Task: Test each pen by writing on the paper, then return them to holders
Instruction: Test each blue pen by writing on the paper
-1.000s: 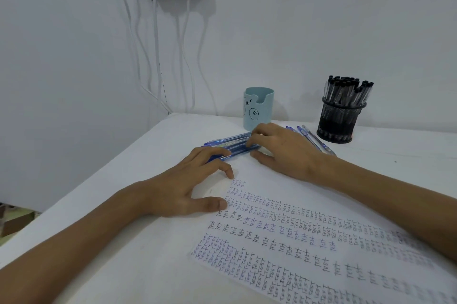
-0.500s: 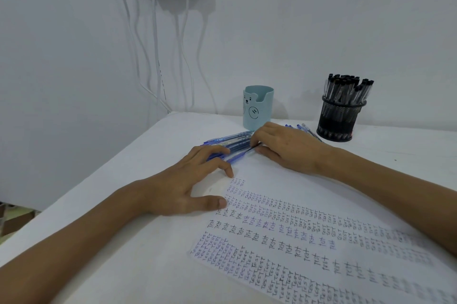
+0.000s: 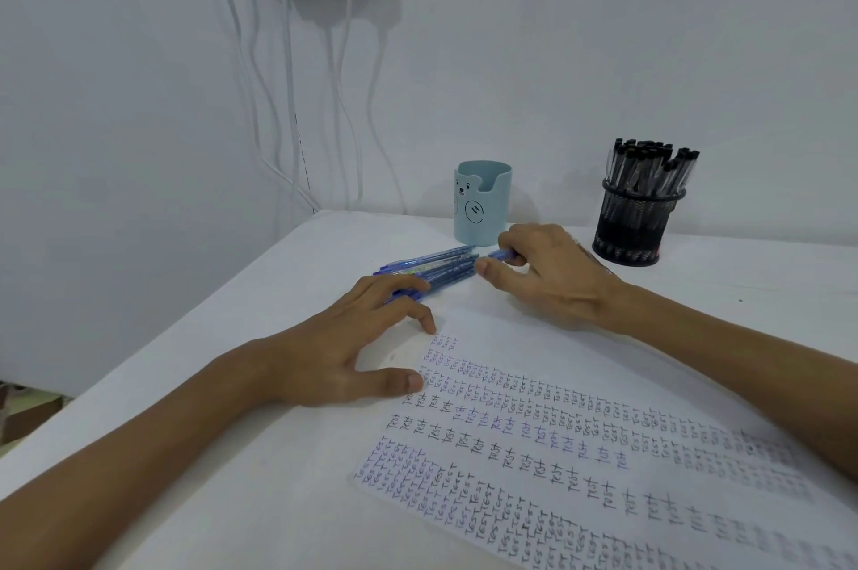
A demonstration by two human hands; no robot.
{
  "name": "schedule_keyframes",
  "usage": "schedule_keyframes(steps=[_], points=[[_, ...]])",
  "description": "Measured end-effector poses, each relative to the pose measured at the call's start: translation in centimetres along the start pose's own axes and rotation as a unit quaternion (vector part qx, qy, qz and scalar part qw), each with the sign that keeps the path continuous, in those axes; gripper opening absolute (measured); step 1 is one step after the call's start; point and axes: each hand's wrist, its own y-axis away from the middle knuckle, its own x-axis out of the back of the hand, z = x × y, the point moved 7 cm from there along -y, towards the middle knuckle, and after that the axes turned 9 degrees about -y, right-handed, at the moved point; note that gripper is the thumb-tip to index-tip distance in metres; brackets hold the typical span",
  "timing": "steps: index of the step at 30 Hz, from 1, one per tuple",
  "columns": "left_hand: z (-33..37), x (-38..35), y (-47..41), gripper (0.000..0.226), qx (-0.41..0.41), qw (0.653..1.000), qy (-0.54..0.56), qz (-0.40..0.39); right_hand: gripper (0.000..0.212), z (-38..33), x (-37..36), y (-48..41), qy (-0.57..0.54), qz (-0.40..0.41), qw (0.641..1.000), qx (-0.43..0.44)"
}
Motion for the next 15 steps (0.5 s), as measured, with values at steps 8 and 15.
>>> schedule_keyframes(steps=[8,15], points=[[0.1,0.1,0.0,0.046,-0.009,1.000,-0.012,0.001,0.053,0.4,0.1,0.1,-0.245,0.088,0.961,-0.092],[0.2,0.1,0.0,0.045,-0.027,1.000,-0.012,0.010,0.040,0.9,-2.8,1.0,-0.404,0.024,0.893,-0.196]])
